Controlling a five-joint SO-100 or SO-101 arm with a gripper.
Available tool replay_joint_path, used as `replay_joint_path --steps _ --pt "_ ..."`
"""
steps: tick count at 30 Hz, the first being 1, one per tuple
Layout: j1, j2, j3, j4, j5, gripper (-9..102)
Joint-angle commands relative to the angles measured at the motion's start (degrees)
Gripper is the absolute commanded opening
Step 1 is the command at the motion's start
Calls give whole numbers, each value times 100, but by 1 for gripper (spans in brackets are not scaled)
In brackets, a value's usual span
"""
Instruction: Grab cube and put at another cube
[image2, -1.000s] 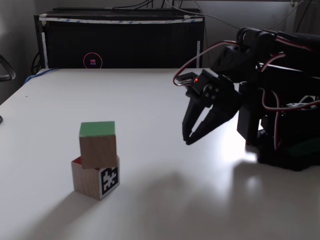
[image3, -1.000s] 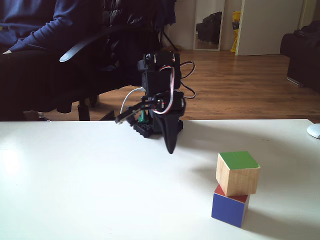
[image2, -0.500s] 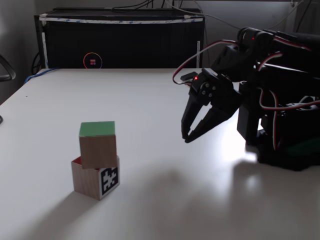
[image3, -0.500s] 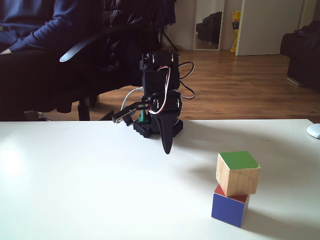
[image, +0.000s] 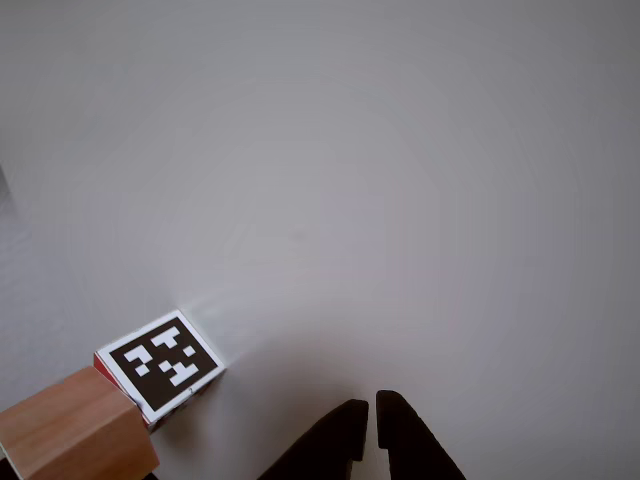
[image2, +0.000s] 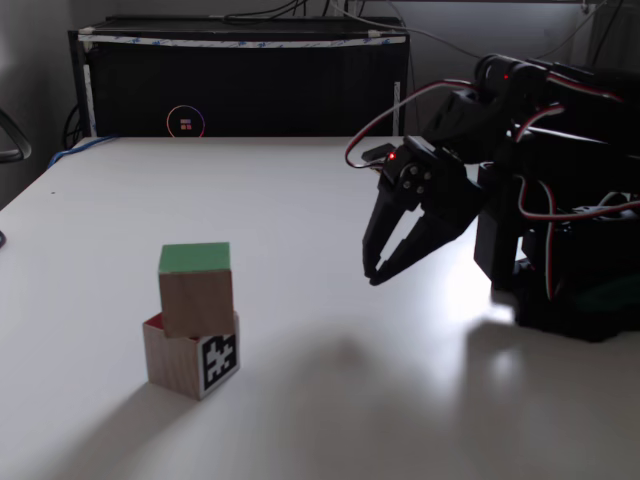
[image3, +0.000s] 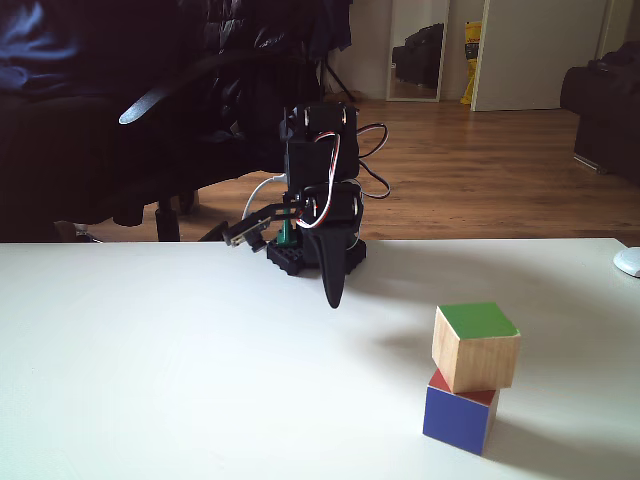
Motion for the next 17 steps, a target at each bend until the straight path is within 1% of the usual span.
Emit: replay_joint_path --steps 1,17 --pt "-53 26 -105 26 -62 0" --pt "-88 26 -105 26 -97 0"
